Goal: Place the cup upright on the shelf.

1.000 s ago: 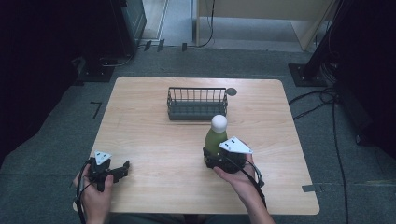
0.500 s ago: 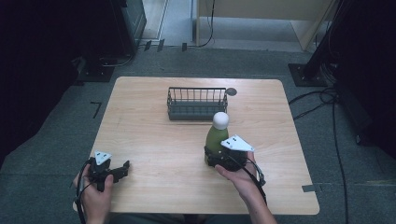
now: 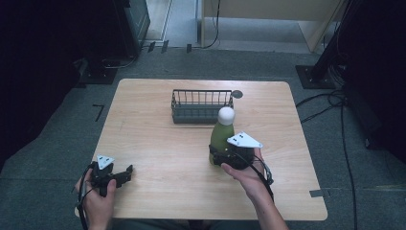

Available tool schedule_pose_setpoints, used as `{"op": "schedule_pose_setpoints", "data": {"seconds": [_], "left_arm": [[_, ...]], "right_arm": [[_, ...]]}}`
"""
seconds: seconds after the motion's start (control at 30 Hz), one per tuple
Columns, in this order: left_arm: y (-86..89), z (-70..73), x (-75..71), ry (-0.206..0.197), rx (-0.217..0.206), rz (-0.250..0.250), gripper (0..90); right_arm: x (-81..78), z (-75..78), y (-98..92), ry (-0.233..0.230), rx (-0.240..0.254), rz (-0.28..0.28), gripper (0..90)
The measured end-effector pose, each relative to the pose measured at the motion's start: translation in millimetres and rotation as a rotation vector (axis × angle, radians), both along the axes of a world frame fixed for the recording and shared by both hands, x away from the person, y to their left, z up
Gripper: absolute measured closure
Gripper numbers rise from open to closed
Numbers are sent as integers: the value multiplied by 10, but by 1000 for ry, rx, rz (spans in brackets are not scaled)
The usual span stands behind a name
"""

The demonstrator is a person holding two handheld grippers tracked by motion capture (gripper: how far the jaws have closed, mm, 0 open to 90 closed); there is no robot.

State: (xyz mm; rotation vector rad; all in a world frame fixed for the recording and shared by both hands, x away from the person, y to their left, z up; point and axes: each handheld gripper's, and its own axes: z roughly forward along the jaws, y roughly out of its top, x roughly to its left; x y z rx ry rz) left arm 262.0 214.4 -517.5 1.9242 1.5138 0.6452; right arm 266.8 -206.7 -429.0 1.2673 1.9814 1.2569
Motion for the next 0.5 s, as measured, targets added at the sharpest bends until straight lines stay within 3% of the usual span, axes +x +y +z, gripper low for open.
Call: {"op": "schedule_pose_setpoints", "data": {"seconds": [0.5], "left_arm": [[-1,-1,0,-1,-2,1,134]], "right_arm": [[212,258,5,-19,1,2,206]]}}
